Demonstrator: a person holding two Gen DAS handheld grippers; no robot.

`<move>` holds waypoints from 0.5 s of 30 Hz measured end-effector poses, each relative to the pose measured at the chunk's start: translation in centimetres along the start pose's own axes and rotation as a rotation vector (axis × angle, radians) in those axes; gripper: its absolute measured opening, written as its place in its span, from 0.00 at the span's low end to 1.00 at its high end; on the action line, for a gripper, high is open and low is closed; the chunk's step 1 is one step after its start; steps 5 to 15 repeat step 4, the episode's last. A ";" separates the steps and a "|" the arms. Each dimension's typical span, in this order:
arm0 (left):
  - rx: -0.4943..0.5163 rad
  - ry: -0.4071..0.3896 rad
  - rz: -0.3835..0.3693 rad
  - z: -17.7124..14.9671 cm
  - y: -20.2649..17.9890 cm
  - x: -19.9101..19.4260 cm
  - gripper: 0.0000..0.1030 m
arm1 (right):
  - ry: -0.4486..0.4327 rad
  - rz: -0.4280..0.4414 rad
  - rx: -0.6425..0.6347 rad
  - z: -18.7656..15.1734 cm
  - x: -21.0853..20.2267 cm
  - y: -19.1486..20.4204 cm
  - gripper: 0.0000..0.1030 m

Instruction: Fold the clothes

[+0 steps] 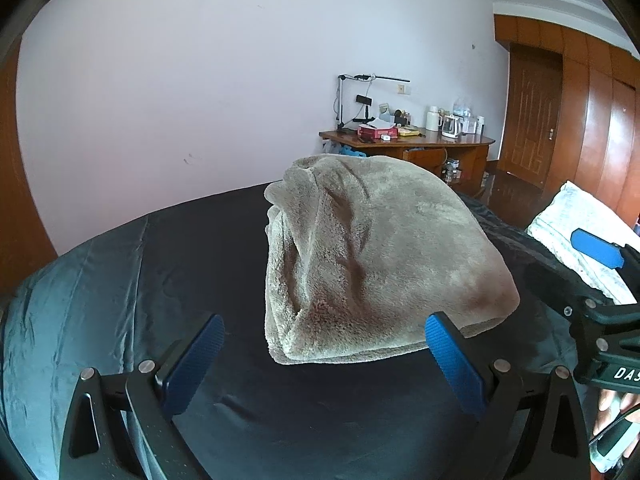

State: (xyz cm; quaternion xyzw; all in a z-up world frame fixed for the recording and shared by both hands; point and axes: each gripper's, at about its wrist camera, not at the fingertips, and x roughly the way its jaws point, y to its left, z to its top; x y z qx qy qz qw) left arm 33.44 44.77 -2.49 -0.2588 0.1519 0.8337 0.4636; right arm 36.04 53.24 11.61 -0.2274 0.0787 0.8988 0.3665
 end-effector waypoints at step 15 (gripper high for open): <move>-0.003 0.019 0.006 -0.1 0.2 0.4 1.00 | 0.014 0.001 -0.003 -0.2 0.4 0.0 0.99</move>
